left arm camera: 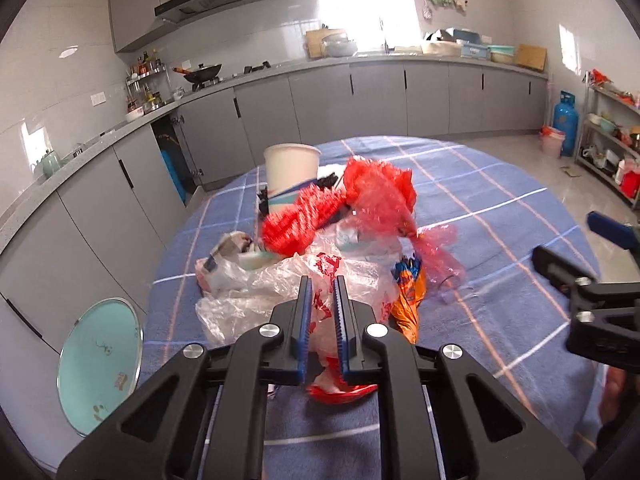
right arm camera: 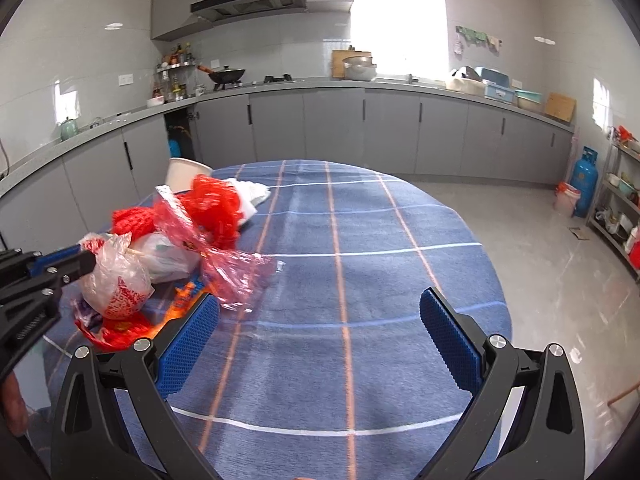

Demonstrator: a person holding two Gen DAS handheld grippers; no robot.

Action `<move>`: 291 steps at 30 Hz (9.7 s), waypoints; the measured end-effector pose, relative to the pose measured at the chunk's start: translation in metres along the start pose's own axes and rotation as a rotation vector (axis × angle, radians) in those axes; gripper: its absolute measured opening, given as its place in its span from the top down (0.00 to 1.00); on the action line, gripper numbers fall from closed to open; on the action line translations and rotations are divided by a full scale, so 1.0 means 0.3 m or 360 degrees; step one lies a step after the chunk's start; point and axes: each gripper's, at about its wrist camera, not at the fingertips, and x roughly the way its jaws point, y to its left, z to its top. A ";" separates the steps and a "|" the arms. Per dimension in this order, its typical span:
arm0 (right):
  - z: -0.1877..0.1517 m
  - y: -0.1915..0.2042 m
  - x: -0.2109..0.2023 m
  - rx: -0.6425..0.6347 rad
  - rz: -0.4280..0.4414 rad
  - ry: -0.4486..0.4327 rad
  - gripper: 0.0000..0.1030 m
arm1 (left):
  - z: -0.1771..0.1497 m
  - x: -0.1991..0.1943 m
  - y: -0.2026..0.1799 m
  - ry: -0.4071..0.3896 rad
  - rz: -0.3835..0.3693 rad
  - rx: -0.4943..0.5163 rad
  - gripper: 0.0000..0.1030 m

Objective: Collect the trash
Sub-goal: 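Grasp the clear plastic bag with the left tool while the right tool grasps the pink plastic bag, then carry both held bags over the teal trash bin, then open both tools to drop the bags into the teal bin, then grasp the orange snack wrapper on the table with the right tool, then grasp the red mesh bag with the left tool, then carry the red mesh bag and orange wrapper over the teal bin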

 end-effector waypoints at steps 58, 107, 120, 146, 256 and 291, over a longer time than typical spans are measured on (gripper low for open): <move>0.328 0.773 0.184 -0.0528 0.0644 0.0048 0.83 | -0.116 -0.118 0.777 -0.0054 0.0734 -0.0350 0.88; 0.265 1.260 0.244 -0.0768 0.0987 0.0174 0.83 | -0.286 -0.089 1.089 0.0126 0.0925 -0.0507 0.86; 0.254 1.267 0.241 -0.0784 0.1034 0.0177 0.82 | -0.299 -0.108 1.101 0.0124 0.0954 -0.0514 0.85; 0.216 1.327 0.255 -0.0819 0.1121 0.0214 0.82 | -0.291 -0.103 1.055 0.0118 0.1000 -0.0401 0.85; 0.220 0.094 0.170 -0.0116 0.0234 0.0104 0.84 | 0.192 0.120 0.185 -0.0088 0.0172 0.0047 0.91; 0.283 0.610 0.145 -0.0431 0.0671 0.0060 0.84 | -0.017 -0.097 0.629 -0.0059 0.0618 -0.0186 0.91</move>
